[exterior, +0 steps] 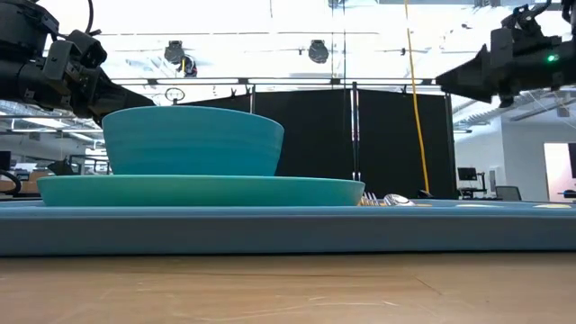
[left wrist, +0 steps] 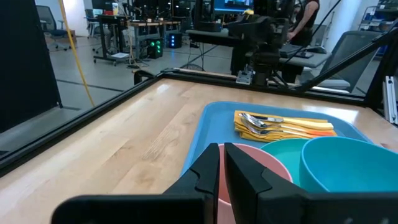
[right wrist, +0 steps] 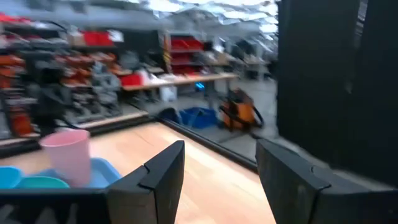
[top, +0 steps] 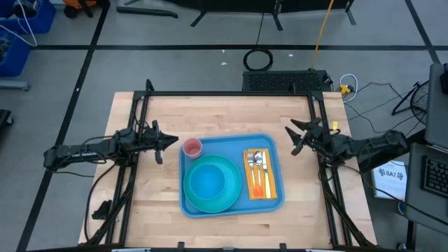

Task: Set up tray
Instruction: Return to Home Position

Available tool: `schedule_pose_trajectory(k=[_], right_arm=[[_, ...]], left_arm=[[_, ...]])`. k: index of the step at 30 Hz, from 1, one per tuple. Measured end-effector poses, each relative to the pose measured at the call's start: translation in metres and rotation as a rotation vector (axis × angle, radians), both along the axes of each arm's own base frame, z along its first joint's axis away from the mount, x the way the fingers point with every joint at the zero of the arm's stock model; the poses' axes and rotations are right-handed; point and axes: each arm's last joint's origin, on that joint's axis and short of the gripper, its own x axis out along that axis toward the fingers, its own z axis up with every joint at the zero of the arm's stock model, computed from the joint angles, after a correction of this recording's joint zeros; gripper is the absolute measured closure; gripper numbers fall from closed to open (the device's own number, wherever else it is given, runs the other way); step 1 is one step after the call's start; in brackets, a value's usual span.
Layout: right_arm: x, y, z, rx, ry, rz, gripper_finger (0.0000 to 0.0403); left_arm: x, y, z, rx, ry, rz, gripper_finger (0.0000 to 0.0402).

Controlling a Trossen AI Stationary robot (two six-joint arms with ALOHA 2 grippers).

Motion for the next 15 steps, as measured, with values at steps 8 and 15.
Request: schedule_pose_trajectory(k=[8, 15], right_arm=[[0.004, -0.023, -0.006, 0.011, -0.062, 0.152, 0.0216], [0.003, -0.037, -0.007, 0.065, -0.082, 0.298, 0.0236]], left_arm=[[0.000, 0.000, 0.000, 0.000, 0.000, 0.000, 0.0376], [0.000, 0.000, 0.000, 0.000, 0.000, 0.000, 0.0376]])
